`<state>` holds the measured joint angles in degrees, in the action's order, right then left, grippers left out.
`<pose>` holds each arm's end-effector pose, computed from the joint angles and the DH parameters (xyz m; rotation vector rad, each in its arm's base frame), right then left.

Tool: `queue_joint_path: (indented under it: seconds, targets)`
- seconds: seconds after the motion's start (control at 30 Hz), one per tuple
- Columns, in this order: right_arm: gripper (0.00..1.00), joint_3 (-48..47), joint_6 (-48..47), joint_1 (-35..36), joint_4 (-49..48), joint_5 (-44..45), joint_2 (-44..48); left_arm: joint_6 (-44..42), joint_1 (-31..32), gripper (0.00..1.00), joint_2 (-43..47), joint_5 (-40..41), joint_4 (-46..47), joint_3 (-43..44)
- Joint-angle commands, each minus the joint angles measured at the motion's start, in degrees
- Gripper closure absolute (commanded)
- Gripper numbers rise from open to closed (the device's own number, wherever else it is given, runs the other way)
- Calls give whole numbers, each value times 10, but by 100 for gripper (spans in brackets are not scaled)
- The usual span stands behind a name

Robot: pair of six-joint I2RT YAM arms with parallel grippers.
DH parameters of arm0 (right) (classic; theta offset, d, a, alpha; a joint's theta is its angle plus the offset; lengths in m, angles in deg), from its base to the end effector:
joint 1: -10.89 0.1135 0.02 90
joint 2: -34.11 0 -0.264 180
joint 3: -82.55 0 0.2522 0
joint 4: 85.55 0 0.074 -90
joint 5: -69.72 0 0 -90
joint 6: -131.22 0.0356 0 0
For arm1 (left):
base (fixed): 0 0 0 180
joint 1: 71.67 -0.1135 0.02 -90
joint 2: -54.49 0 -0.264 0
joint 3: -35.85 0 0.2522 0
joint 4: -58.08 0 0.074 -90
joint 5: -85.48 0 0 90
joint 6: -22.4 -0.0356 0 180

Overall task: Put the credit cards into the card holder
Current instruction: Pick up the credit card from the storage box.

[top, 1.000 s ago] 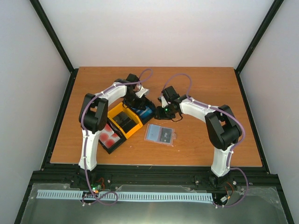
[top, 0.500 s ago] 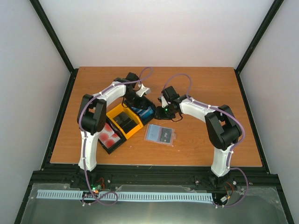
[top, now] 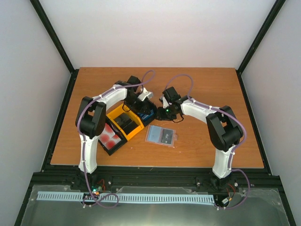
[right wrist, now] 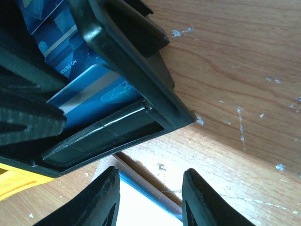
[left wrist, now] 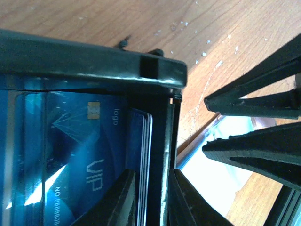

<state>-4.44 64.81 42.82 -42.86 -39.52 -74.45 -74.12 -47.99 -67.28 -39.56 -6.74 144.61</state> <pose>0.3208 0.2137 0.1741 -0.3130 2.7958 0.7208 0.3824 -0.1900 0.1803 0.8434 2.7538 -0.9443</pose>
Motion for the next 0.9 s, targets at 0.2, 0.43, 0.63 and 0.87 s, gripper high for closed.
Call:
queue_joint_path:
  seconds: [0.2,0.43,0.63,0.87]
  targets:
    - [63,2,13,6,-7,12,-10,-11,15,81,21,-5,-4,-2]
    - [63,6,18,6,-9,16,-7,-8,17,94,24,32,0,5]
    - [63,12,26,5,-14,26,7,-8,17,99,54,72,0,15]
    - [63,23,34,5,-37,26,40,-13,16,99,100,104,2,10]
